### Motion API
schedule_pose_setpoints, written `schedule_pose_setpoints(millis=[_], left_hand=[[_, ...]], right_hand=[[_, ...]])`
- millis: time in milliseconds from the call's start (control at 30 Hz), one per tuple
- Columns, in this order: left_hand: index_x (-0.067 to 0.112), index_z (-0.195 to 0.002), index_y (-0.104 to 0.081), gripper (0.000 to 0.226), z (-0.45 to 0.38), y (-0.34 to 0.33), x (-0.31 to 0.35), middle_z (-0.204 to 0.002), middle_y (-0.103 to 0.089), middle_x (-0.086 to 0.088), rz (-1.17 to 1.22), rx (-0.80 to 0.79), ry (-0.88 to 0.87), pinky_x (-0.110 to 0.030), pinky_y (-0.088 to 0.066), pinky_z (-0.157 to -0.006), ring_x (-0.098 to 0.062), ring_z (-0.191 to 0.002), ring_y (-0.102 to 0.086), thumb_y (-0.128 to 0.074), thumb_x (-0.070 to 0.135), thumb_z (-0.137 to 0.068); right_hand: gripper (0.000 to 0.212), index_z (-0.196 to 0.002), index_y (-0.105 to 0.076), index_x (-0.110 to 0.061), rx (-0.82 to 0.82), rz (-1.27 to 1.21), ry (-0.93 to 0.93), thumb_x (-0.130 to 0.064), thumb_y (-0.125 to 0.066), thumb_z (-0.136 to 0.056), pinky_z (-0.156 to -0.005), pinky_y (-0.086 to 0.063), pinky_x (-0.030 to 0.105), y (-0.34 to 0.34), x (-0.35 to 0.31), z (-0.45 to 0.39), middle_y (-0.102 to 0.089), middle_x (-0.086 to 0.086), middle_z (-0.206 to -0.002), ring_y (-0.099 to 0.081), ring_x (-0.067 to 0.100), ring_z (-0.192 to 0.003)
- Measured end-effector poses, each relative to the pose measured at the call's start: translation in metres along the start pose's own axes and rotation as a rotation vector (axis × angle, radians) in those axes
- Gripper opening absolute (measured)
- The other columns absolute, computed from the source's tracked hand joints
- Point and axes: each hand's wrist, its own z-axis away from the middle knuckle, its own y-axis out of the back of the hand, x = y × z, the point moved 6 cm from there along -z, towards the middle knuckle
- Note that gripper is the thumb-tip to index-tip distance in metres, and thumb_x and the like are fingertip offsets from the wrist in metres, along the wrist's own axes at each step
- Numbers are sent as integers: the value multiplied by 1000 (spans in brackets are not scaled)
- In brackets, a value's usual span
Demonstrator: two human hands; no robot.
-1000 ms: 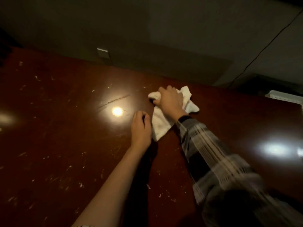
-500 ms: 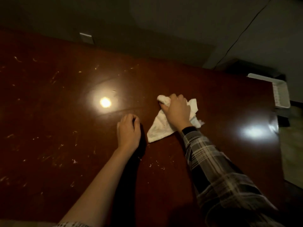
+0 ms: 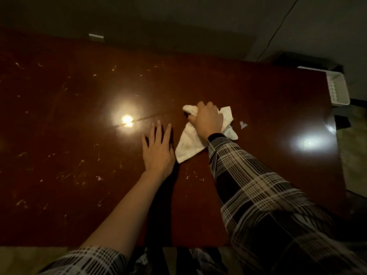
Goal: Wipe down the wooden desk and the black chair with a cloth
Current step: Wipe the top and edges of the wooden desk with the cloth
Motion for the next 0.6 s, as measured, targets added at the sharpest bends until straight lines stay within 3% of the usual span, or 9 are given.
schedule_pose_setpoints(millis=[100,267,467,600], left_hand=[[28,-151,4,54,2,-4,-2,-158,7,-5,-62,-51,11,-52,14,-111,-19,-145,11,-16,37,-101],[26,-151,-4,54,2,-2,7,-159,2,-6,-69,-56,68,-54,15,-110,-21,-145,7,-16,39,-100],[24,-151,-4,54,1,-3,9,-159,4,-6,-94,-71,70,-58,12,-109,-22,-145,7,-15,40,-100],[26,-151,-6,53,0,-4,5,-159,2,-5,-98,-42,66,-59,11,-109,-21,-145,6,-16,39,-101]], right_hand=[[38,-117,-48,-15,-20,6,46,-41,-54,-90,-81,-37,42,-9,7,43,-49,10,-118,-45,30,-111],[37,-117,-47,-19,-125,82,169,-45,-52,-91,-83,-38,41,-32,12,126,-48,6,-115,-46,27,-109],[37,-117,-49,-15,-87,-32,7,-40,-53,-90,-85,-37,43,-9,32,66,-50,11,-119,-46,30,-112],[38,-118,-49,-15,-69,39,47,-42,-52,-91,-82,-39,41,-4,41,45,-51,11,-119,-48,29,-111]])
